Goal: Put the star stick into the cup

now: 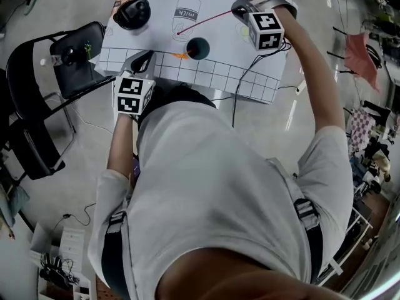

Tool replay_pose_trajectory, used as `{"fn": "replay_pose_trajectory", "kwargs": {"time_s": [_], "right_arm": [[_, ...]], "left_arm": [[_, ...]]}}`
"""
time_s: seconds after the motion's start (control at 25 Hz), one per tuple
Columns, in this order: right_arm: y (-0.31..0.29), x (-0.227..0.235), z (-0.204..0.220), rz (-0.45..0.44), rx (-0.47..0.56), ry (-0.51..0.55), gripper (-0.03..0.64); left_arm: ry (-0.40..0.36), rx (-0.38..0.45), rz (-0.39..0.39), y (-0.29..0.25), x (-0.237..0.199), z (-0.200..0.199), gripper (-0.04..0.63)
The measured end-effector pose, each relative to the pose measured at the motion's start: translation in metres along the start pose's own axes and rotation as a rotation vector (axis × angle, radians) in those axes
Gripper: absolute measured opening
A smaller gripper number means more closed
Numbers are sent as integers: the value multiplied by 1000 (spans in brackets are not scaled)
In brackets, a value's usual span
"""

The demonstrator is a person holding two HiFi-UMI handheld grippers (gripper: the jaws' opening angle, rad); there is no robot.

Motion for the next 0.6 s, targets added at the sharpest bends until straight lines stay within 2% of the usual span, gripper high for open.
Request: {"fn": "replay_pose_trajectory", "kwargs": {"time_s": [0.12,0.24,0.4,0.6], "right_arm": [[32,-7,4,38,-48,-18,15],[56,-28,-3,28,-101,-12,15],[72,-53,-17,-3,-216,67,15],[67,-56,-31,0,-332,175,17]], "left_arm": [[-22,-13,48,-7,2,2,3],[-43,-25,100,-14,5,4,3],[-65,-38,181,-22,12,5,3],[-90,-55,254,-26,16,10,3]]}}
Point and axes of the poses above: the fingertips, and each gripper's own axes: y backward along the fingers, x to its right, z out of its underside, the point moved 1 cm from there along y, backward along the fingers, and after that the axes turned 15 degrees about x, right-handed, at the moved point
